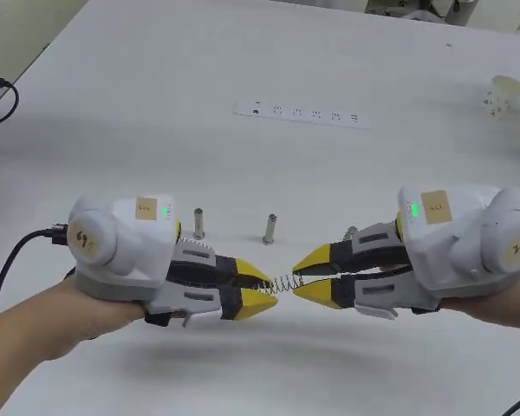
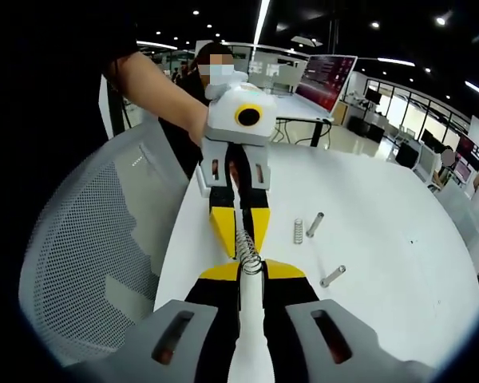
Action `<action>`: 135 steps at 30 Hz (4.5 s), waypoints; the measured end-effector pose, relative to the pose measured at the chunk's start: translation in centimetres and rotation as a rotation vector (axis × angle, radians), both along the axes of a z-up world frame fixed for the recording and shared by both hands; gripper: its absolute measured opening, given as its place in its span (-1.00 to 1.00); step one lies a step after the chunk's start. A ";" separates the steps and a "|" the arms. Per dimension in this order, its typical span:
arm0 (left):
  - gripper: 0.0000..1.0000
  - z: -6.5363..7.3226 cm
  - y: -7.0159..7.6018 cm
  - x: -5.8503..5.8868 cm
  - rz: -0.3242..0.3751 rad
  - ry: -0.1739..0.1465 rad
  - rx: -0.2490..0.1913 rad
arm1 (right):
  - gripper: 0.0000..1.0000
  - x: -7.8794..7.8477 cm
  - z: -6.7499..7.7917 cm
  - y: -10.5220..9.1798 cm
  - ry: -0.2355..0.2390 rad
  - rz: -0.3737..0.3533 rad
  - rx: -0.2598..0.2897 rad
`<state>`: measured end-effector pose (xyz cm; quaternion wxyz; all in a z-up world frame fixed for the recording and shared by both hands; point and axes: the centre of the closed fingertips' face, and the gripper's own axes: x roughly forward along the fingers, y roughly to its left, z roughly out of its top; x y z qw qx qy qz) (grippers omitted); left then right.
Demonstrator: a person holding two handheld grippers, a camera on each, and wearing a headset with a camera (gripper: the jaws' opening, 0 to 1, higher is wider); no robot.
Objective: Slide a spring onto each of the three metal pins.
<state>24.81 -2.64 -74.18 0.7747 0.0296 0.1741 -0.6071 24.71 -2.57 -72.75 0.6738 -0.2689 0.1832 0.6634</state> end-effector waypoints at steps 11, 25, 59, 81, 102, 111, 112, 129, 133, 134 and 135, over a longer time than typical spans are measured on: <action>-0.95 -0.1 -0.1 -0.1 -0.004 -0.001 0.000 | -0.86 -0.4 1.1 0.5 -0.003 0.020 0.026; -0.95 -0.4 -0.6 -0.3 -0.023 -0.016 0.015 | -0.85 -0.8 2.6 2.9 0.014 0.030 0.127; -0.92 -0.2 -0.4 -0.1 -0.007 -0.006 0.022 | -0.86 -1.2 2.8 3.4 -0.108 0.071 0.103; -0.32 -0.6 0.6 0.8 0.061 -0.018 0.033 | -0.86 -1.0 2.2 3.4 -0.136 0.080 0.070; 0.40 -2.0 4.9 1.7 0.188 -0.018 0.089 | -0.86 0.1 1.9 2.7 -0.141 0.041 0.060; 0.72 -2.1 7.9 2.5 0.282 -0.023 0.091 | -0.86 0.9 1.7 2.3 -0.144 0.010 0.059; 0.79 -2.0 8.1 2.6 0.293 -0.022 0.088 | -0.86 1.0 1.7 2.2 -0.144 0.007 0.059; 0.96 -2.2 11.4 2.6 0.385 -0.019 0.094 | -0.86 2.5 1.2 1.5 -0.150 -0.042 0.050; 0.96 -2.1 11.9 2.4 0.393 -0.019 0.094 | -0.86 2.8 1.2 1.4 -0.154 -0.051 0.050; 0.96 -2.1 12.0 2.4 0.394 -0.017 0.095 | -0.86 3.0 1.1 1.4 -0.156 -0.052 0.048; 0.96 -2.1 12.2 2.4 0.401 -0.017 0.093 | -0.86 3.1 1.1 1.4 -0.154 -0.055 0.049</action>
